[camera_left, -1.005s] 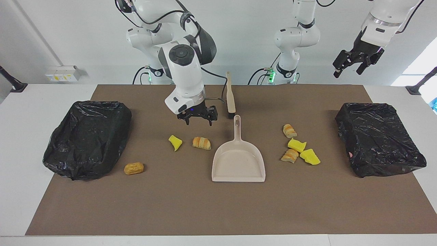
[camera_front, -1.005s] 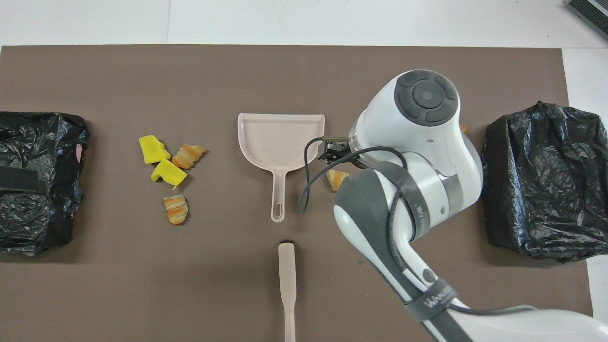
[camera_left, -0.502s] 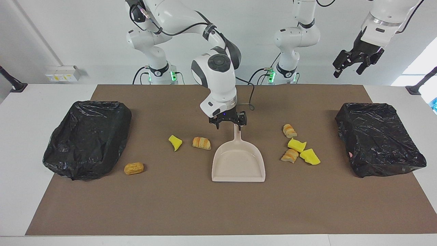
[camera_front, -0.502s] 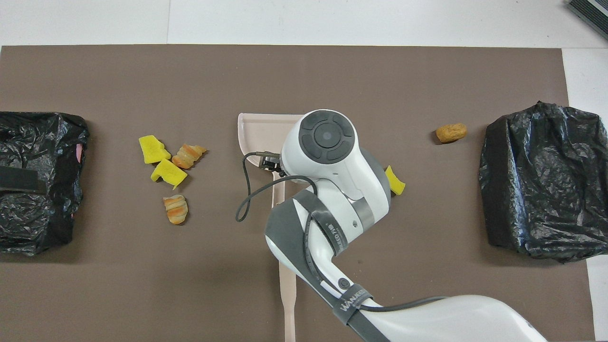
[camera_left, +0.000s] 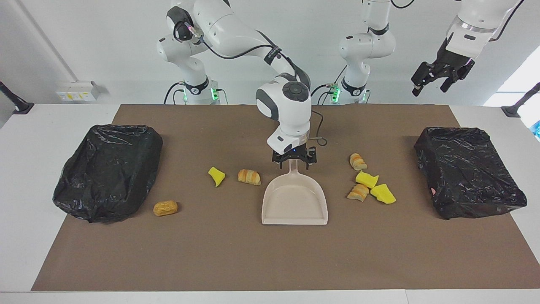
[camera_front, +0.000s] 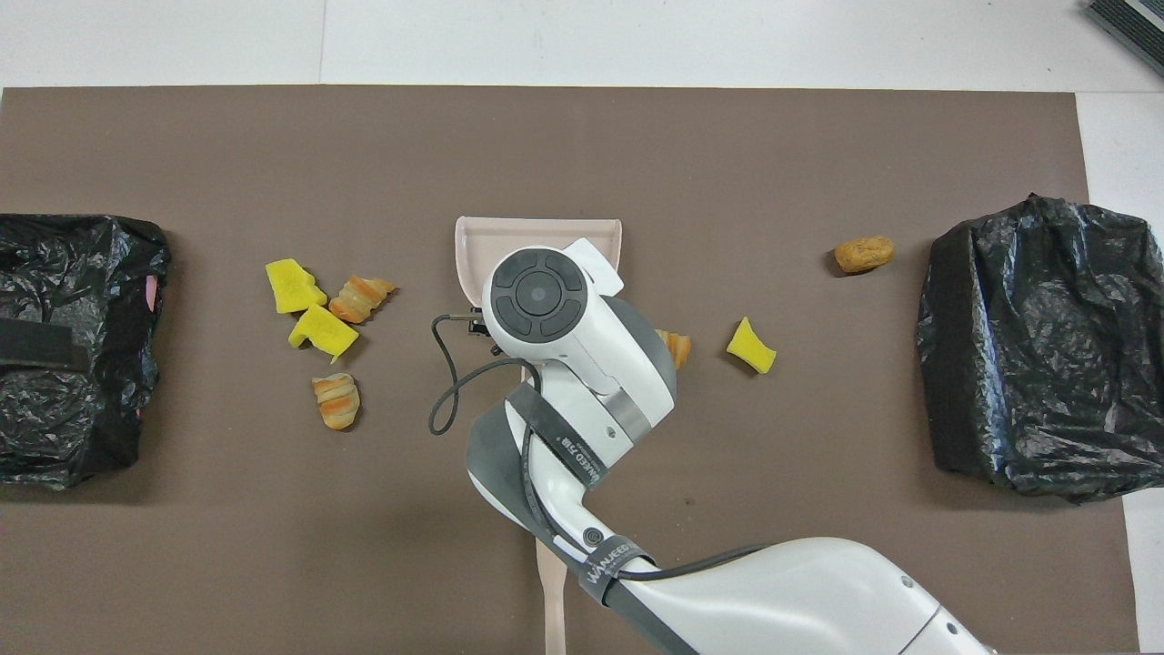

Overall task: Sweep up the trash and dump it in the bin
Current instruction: 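Reach the right gripper to the dustpan handle and grasp it, then lift the dustpan with the right gripper while the left gripper reaches in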

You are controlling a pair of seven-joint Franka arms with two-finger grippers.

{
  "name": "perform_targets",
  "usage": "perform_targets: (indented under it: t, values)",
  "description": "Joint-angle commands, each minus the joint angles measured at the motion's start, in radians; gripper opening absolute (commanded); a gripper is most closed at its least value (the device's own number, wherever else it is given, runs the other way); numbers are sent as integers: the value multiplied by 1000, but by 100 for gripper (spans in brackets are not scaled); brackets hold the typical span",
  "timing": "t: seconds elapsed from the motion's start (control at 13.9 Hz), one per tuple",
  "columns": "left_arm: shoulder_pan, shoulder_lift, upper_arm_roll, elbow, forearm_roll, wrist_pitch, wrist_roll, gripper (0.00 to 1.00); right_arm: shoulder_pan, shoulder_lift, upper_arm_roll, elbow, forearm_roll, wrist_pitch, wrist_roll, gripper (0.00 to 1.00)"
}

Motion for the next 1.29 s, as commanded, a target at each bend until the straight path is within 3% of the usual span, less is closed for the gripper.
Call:
perform_targets:
  t: [0.0,0.14,0.43,0.72,0.86,0.93,1.0,1.22]
  values:
    - [3,7,2,18,-5,-13,2,100,-1,0,1,-18,-13,0,10,100]
    - [1,7,2,18,-5,-13,2,100,-1,-11,21,-38,-8,-20,10,90]
    - [-8,3,-12,9,-8,-32,14,100,-1,-46,27,-101,35,-20,15,90]
    - [47,-4,6,-27,-10,20,23,100,-2,-46,27,-101,33,-22,12,79]
    - [32,-13,-1,-39,-10,10,25,100,-4,-44,27,-99,33,-25,10,60]
    - [12,-22,-4,-51,-10,8,26,100,-2,-46,28,-98,33,-26,10,33]
    - [-3,-34,-4,-68,-10,13,29,100,-1,-46,30,-96,30,-36,7,0]
    - [-72,-39,-4,-151,-10,43,28,100,-19,-72,42,-93,35,-45,-3,0]
